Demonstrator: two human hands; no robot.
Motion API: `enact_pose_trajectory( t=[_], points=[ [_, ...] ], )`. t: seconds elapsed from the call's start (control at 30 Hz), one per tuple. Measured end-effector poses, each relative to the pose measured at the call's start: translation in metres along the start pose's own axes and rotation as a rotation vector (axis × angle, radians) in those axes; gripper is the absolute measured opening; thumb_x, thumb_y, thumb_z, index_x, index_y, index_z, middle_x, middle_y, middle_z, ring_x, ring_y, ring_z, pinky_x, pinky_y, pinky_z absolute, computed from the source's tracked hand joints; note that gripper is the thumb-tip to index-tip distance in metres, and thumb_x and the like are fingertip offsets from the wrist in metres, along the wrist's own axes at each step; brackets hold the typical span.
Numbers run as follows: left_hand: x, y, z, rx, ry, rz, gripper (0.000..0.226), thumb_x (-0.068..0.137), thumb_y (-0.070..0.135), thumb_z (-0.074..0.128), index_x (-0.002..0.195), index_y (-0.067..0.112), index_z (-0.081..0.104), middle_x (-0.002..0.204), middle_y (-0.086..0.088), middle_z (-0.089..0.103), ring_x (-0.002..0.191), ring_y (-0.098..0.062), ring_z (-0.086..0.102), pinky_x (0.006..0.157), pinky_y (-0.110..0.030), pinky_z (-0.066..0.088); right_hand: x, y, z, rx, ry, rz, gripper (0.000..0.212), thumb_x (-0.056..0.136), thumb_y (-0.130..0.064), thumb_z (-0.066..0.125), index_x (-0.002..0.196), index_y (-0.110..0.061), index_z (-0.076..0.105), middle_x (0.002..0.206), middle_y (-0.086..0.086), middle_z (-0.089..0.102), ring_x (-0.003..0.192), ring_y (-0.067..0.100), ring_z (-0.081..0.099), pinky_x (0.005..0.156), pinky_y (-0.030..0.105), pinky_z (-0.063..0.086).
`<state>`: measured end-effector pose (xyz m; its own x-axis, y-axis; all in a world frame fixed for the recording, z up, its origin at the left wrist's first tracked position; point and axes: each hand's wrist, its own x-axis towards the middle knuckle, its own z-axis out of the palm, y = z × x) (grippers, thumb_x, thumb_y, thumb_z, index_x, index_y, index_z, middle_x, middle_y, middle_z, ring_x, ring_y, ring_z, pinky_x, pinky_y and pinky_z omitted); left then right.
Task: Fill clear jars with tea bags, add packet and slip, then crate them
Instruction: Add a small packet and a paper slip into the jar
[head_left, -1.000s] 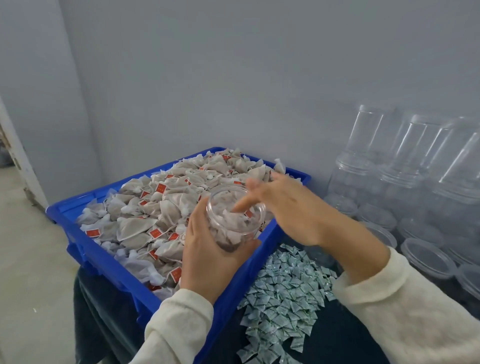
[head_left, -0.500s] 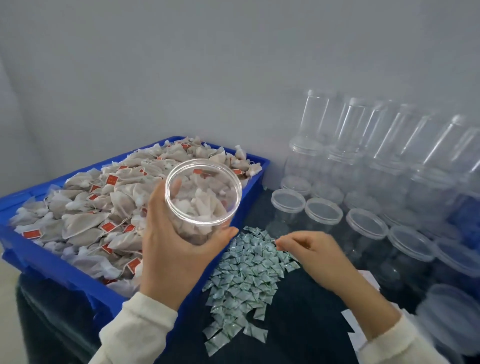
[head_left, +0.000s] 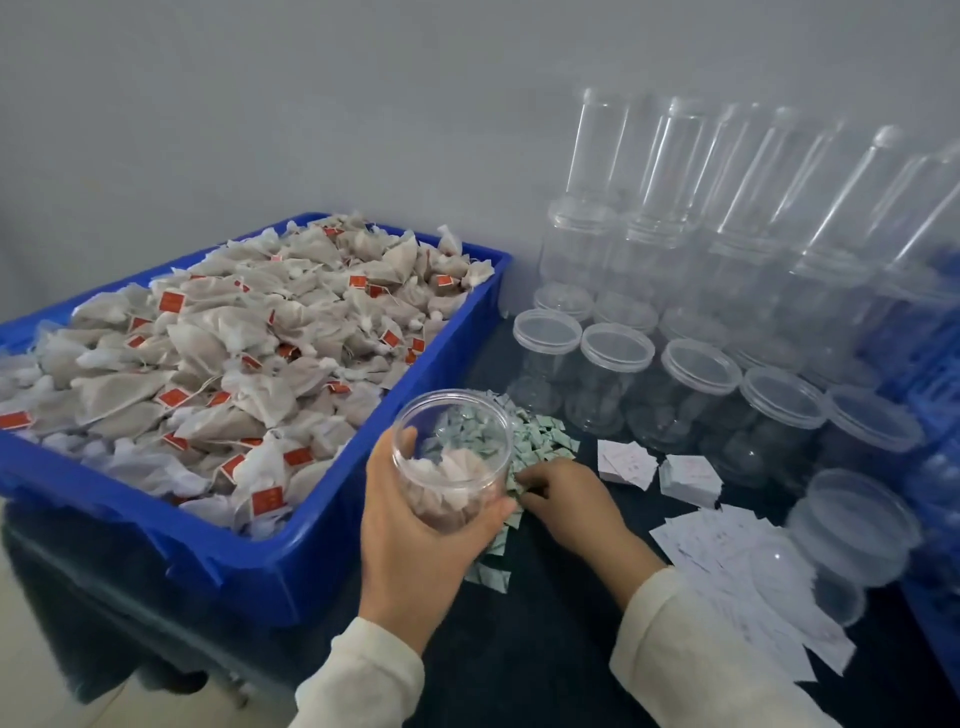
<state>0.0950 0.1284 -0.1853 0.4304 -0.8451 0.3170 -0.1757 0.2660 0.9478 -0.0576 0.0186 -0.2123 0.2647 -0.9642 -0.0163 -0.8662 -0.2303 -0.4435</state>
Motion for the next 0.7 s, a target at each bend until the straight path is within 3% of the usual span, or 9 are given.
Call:
enact_pose_trajectory(
  t=[0.1, 0.23, 0.37, 0.6, 0.7],
  points=[
    [-0.004, -0.008, 0.002, 0.034, 0.002, 0.002, 0.092, 0.043, 0.049, 0.086, 0.118, 0.057, 0.034, 0.125, 0.033, 0.044, 0.119, 0.013, 0.043, 0.095, -0.012, 0.038, 0.003, 0.001, 0.002, -0.042, 0.049, 0.003, 0.029, 0.092, -0.028, 0.061, 0.119, -0.021, 0.067, 0.115, 0.003, 0.065, 0.108, 0.022, 0.059, 0.086, 0.031, 0.048],
    [-0.006, -0.017, 0.006, 0.055, -0.010, 0.020, 0.092, 0.048, 0.030, 0.092, 0.118, 0.052, 0.036, 0.119, 0.044, 0.042, 0.117, 0.017, 0.042, 0.091, -0.002, 0.036, 0.004, -0.001, 0.003, -0.100, 0.066, -0.032, 0.024, 0.094, -0.032, 0.057, 0.112, -0.020, 0.068, 0.109, 0.005, 0.062, 0.103, 0.025, 0.058, 0.082, 0.032, 0.047],
    [-0.008, -0.019, 0.007, 0.062, -0.024, 0.018, 0.095, 0.049, 0.026, 0.093, 0.121, 0.051, 0.035, 0.123, 0.036, 0.043, 0.116, 0.019, 0.041, 0.088, 0.003, 0.034, 0.003, 0.000, -0.003, -0.064, 0.070, -0.056, 0.021, 0.095, -0.027, 0.057, 0.107, -0.014, 0.068, 0.106, 0.007, 0.064, 0.102, 0.026, 0.058, 0.084, 0.033, 0.046],
    [-0.013, -0.019, 0.011, 0.115, -0.066, 0.036, 0.099, 0.050, 0.022, 0.094, 0.125, 0.049, 0.034, 0.129, 0.030, 0.043, 0.121, 0.016, 0.039, 0.093, 0.000, 0.034, -0.022, -0.007, -0.046, 0.270, 0.217, -0.010, 0.008, 0.086, -0.022, 0.068, 0.080, -0.019, 0.068, 0.077, -0.011, 0.068, 0.074, 0.005, 0.061, 0.068, 0.020, 0.042],
    [-0.015, -0.016, 0.015, 0.132, -0.090, 0.025, 0.103, 0.051, 0.027, 0.093, 0.136, 0.034, 0.036, 0.136, 0.022, 0.043, 0.125, 0.010, 0.039, 0.105, -0.016, 0.036, -0.045, -0.022, -0.077, 0.461, 0.379, -0.102, 0.014, 0.082, -0.020, 0.074, 0.073, -0.029, 0.068, 0.068, -0.017, 0.067, 0.066, -0.004, 0.061, 0.061, 0.009, 0.044]
  ],
)
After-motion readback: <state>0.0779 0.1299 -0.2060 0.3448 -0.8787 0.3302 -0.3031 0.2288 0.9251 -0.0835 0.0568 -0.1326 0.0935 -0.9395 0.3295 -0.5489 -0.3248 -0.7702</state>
